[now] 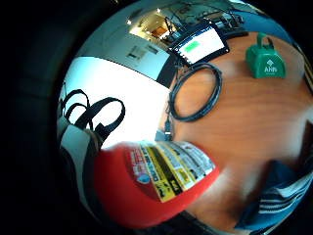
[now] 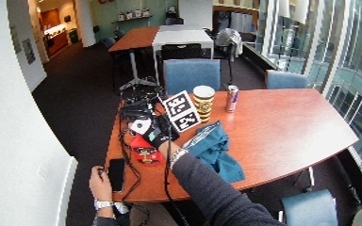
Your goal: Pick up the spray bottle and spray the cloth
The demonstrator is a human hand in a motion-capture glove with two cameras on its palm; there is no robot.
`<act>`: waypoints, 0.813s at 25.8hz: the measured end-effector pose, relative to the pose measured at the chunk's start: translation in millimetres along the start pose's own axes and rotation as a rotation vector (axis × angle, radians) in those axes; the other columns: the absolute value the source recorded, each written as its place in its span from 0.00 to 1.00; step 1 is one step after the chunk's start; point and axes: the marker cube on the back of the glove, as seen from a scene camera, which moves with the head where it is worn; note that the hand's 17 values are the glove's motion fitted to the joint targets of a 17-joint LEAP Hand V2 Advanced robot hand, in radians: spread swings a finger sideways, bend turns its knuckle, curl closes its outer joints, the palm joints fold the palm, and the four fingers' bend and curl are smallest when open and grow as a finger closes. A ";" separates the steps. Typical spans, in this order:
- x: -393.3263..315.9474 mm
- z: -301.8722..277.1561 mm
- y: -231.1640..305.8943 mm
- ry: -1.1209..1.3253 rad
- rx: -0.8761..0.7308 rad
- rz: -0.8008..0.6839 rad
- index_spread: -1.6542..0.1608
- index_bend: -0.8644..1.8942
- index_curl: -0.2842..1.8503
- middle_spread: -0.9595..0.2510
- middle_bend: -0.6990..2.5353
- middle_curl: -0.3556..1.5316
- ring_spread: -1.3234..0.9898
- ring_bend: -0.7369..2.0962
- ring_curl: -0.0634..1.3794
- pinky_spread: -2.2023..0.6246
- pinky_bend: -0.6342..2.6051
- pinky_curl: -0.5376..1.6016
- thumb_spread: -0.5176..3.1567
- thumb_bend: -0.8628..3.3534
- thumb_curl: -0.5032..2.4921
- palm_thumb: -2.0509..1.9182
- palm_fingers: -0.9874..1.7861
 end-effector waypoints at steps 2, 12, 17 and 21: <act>-3.1 -0.1 -0.6 0.006 0.000 -0.002 0.72 0.38 0.42 0.61 0.40 0.46 0.47 0.49 0.36 0.66 0.31 0.44 0.21 0.20 0.43 0.76 0.85; -11.2 0.1 -2.5 0.013 -0.004 -0.018 0.72 0.38 0.42 0.60 0.41 0.46 0.46 0.49 0.36 0.66 0.31 0.44 0.22 0.20 0.43 0.76 0.85; -10.8 0.7 -2.2 0.007 -0.057 0.006 0.72 0.38 0.42 0.60 0.41 0.46 0.46 0.49 0.36 0.66 0.31 0.44 0.23 0.20 0.43 0.76 0.85; -14.8 -2.3 -3.1 0.010 -0.120 0.030 0.72 0.38 0.42 0.60 0.41 0.46 0.47 0.47 0.35 0.66 0.32 0.44 0.23 0.20 0.43 0.75 0.83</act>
